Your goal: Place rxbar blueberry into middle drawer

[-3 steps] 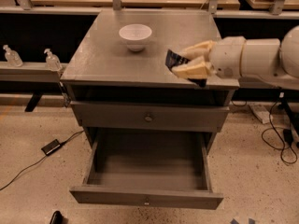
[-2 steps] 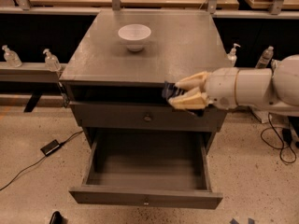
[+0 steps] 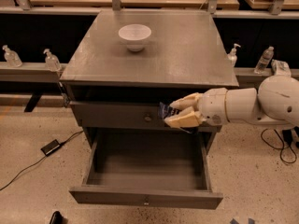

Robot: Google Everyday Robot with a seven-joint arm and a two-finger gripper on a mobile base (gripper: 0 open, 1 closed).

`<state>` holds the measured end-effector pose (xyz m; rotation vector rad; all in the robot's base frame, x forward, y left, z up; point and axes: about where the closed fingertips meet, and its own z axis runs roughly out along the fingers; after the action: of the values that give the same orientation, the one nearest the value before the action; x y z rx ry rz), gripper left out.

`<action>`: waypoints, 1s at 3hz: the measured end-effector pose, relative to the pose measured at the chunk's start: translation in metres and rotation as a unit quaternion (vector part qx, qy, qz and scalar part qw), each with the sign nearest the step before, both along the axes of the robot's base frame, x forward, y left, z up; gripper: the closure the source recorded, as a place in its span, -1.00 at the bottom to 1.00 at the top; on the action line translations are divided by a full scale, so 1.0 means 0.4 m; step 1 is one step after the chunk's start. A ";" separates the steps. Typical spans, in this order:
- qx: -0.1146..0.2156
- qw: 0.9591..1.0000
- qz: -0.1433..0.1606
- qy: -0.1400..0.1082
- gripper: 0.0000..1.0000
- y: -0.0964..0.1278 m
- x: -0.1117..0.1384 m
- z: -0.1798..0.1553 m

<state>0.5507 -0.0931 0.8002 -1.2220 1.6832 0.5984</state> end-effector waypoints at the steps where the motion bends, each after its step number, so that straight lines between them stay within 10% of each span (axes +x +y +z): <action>1: 0.019 1.000 -0.002 0.022 1.00 -0.017 -0.003 -0.124; 3: 0.045 0.998 -0.013 0.034 1.00 -0.061 -0.002 -0.355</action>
Offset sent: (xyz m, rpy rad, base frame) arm -0.0047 -0.0370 -0.1733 0.1383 0.0951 -0.0541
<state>0.5498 -0.1175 0.6582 -1.1256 1.7058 0.6997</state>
